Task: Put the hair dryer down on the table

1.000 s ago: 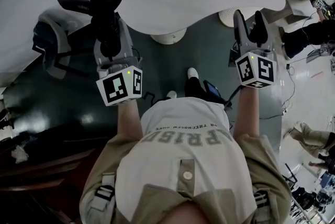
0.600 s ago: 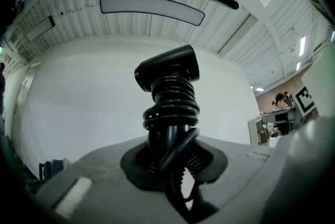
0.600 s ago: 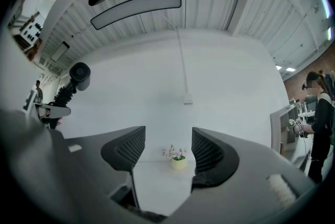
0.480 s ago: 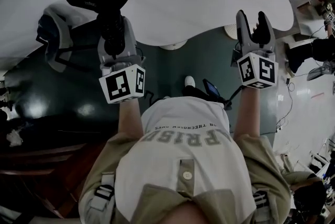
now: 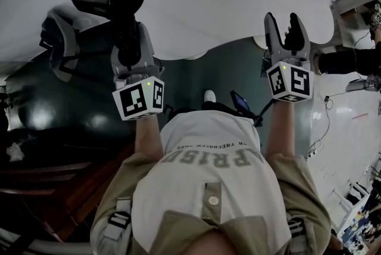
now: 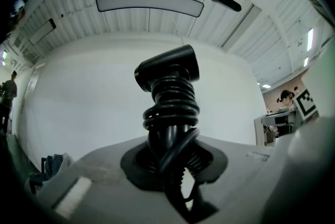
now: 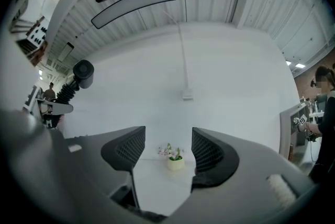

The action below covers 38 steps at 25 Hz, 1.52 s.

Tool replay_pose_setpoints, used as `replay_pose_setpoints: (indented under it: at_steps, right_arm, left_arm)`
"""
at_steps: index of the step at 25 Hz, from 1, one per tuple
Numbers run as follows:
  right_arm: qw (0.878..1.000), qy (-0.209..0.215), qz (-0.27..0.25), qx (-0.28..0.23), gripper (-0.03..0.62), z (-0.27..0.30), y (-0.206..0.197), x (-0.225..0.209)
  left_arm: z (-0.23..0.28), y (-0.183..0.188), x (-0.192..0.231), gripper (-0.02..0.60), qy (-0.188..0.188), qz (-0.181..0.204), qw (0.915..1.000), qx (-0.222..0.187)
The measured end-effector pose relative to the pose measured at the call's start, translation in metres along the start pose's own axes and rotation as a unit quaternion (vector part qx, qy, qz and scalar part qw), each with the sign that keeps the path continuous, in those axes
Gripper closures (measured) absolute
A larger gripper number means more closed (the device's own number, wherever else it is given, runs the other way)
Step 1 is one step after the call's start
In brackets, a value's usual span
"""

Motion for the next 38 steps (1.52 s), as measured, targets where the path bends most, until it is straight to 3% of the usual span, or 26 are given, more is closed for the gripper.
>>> replay_pose_setpoints:
  at_steps: [16, 25, 38]
  right_arm:
    - [1.000, 0.022, 0.016, 0.012, 0.312, 0.017, -0.012, -0.004]
    - [1.000, 0.016, 0.009, 0.014, 0.312, 0.044, -0.013, 0.003]
    - [0.998, 0.041, 0.001, 0.040, 0.312, 0.102, -0.029, 0.032]
  left_arm:
    - [0.006, -0.003, -0.006, 0.495, 0.001, 0.008, 0.9999, 0.013]
    - [0.040, -0.015, 0.008, 0.495, -0.037, 0.025, 0.9986, 0.027]
    - [0.082, -0.042, 0.027, 0.495, -0.091, 0.037, 0.9931, 0.064]
Point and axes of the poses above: the fingertips, and each gripper's own axes: z forward along the fingers, x to its left, y out of its top, the point moved 6 cm from there along -z, backward along the fingers, and after that the axes turned 6 degrees about z, right-handed, at the moved point
